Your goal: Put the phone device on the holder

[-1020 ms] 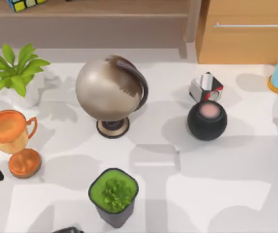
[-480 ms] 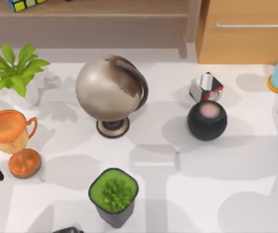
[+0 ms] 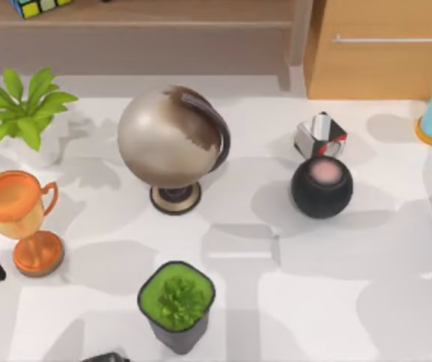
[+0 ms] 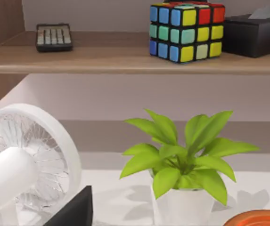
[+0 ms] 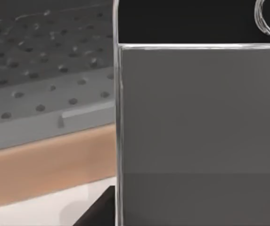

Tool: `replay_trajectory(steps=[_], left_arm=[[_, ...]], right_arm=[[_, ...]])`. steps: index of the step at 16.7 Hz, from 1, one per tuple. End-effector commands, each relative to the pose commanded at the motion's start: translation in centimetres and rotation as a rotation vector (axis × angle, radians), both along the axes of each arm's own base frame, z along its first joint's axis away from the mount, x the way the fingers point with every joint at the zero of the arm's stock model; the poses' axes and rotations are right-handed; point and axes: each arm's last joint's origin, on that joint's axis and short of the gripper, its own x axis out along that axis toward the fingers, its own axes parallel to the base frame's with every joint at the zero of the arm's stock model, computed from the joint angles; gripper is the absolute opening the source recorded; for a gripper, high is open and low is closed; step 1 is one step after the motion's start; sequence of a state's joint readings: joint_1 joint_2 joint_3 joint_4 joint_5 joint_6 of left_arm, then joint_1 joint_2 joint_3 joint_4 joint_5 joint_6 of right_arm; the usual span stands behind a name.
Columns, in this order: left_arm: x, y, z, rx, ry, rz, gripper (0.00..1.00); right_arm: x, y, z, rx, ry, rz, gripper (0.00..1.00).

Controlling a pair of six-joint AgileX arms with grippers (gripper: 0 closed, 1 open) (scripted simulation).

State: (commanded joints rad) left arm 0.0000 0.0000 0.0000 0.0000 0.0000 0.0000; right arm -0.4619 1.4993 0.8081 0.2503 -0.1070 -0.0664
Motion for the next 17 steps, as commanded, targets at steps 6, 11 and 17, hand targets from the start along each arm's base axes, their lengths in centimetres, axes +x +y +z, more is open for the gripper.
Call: replay_trajectory(steps=[6,11,17], left_arm=[[0.00,0.00,0.00,0.000,0.000,0.000,1.00],[0.00,0.00,0.00,0.000,0.000,0.000,1.00],[0.00,0.00,0.00,0.000,0.000,0.000,1.00]], right_arm=[[0.00,0.00,0.00,0.000,0.000,0.000,0.30],[0.00,0.00,0.00,0.000,0.000,0.000,0.68],[0.00,0.00,0.00,0.000,0.000,0.000,1.00]])
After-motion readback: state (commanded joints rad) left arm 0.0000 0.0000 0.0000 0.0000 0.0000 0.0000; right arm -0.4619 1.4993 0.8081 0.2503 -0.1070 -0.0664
